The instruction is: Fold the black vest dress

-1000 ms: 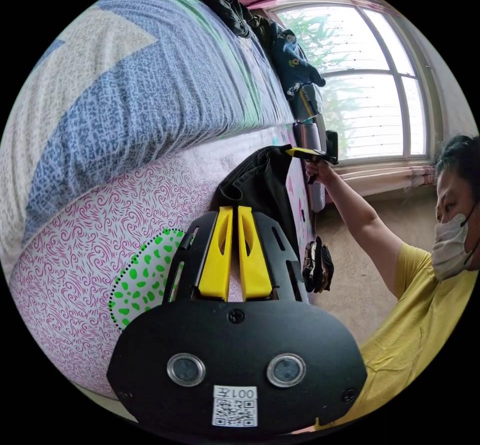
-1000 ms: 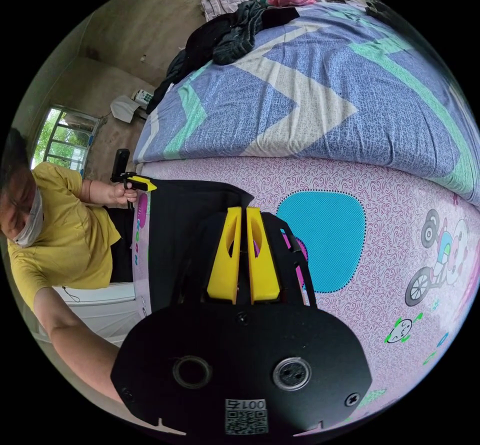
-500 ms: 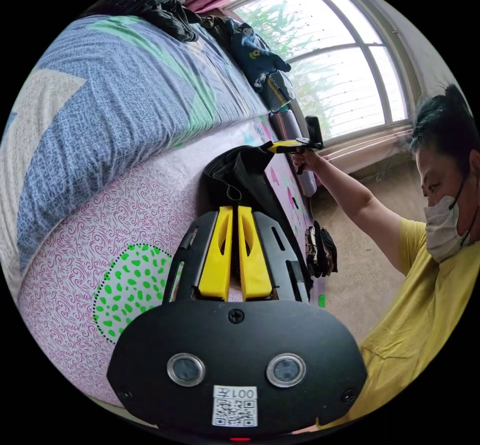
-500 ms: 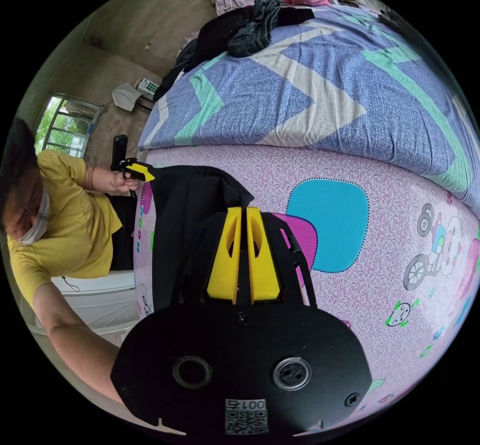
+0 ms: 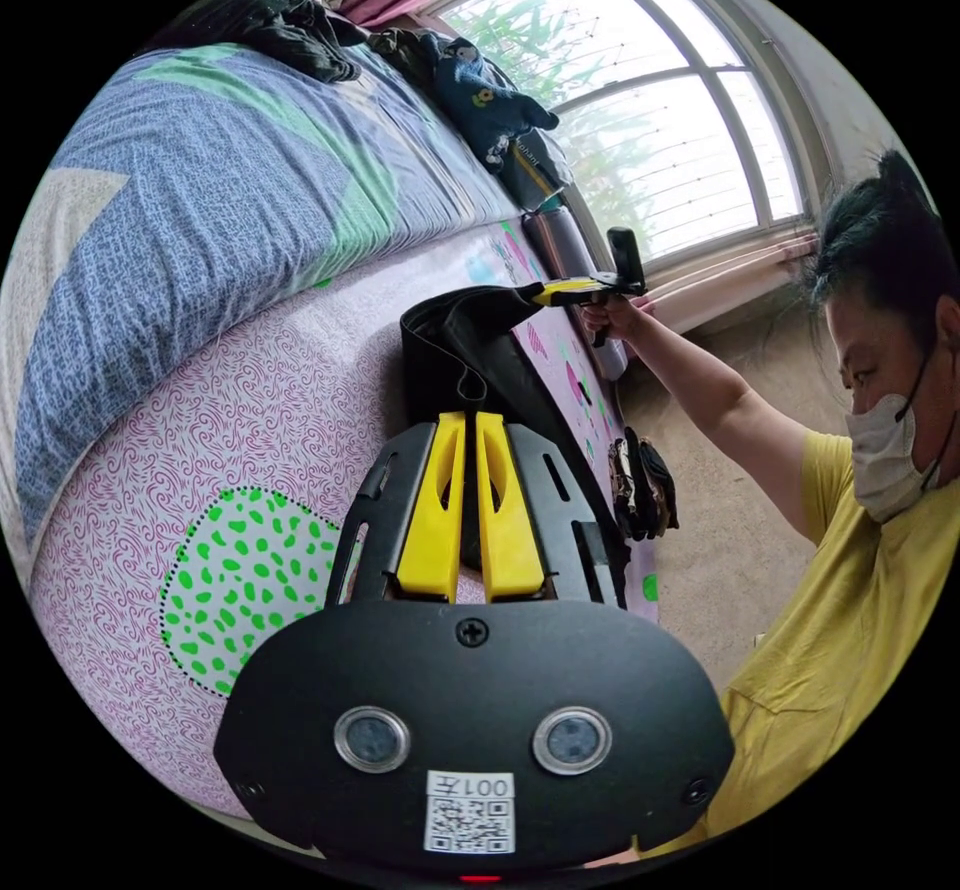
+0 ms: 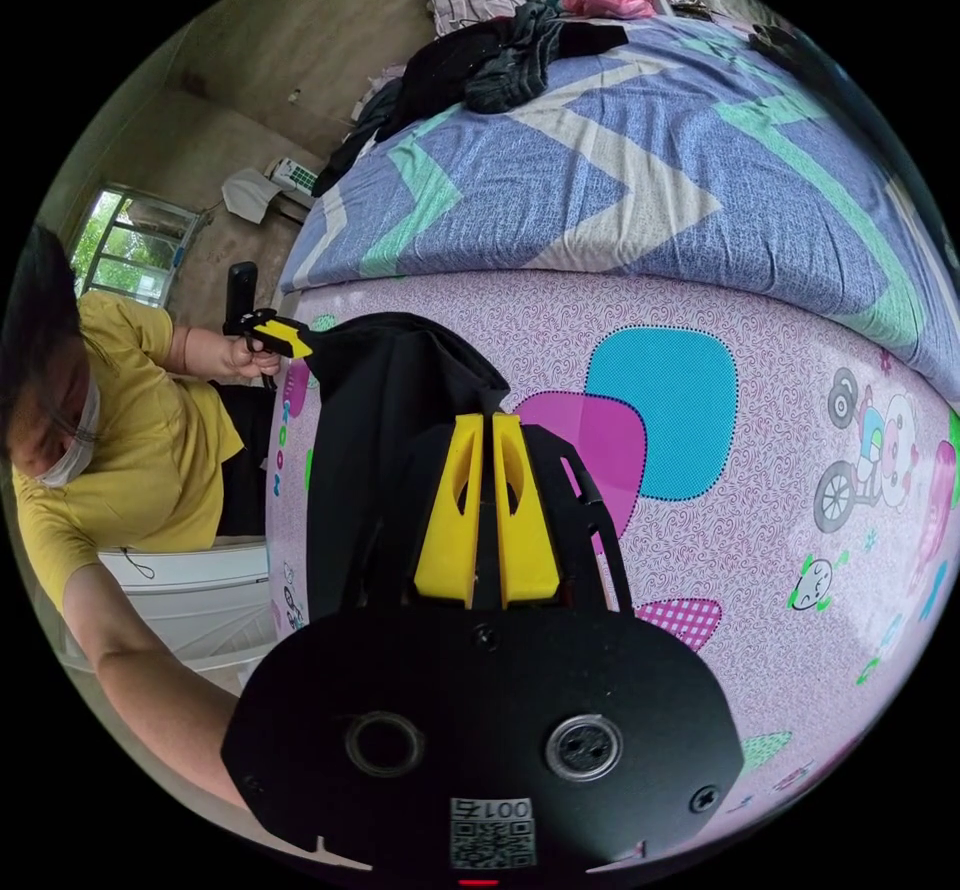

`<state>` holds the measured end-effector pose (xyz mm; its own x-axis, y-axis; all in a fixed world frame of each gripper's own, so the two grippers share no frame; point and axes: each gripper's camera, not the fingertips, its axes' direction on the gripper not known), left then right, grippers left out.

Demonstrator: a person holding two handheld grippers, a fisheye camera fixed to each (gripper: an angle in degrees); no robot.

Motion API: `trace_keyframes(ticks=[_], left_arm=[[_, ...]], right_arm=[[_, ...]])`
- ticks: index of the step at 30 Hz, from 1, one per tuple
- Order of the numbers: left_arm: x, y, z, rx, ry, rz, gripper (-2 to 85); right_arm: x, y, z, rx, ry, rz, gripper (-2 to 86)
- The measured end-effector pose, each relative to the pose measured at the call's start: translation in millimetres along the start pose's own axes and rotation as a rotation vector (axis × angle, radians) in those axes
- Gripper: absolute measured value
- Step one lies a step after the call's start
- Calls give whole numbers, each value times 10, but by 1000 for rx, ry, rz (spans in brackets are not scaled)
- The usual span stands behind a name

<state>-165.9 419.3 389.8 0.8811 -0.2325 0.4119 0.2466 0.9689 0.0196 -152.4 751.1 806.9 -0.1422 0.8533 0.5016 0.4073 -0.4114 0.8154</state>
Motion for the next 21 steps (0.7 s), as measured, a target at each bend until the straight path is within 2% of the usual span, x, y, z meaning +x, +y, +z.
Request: trace_keyframes(ticks=[21], left_arm=[[-139,-8,-280,24,-28,-19,-9]], right_arm=[[21,6,357,2,15,4,10]])
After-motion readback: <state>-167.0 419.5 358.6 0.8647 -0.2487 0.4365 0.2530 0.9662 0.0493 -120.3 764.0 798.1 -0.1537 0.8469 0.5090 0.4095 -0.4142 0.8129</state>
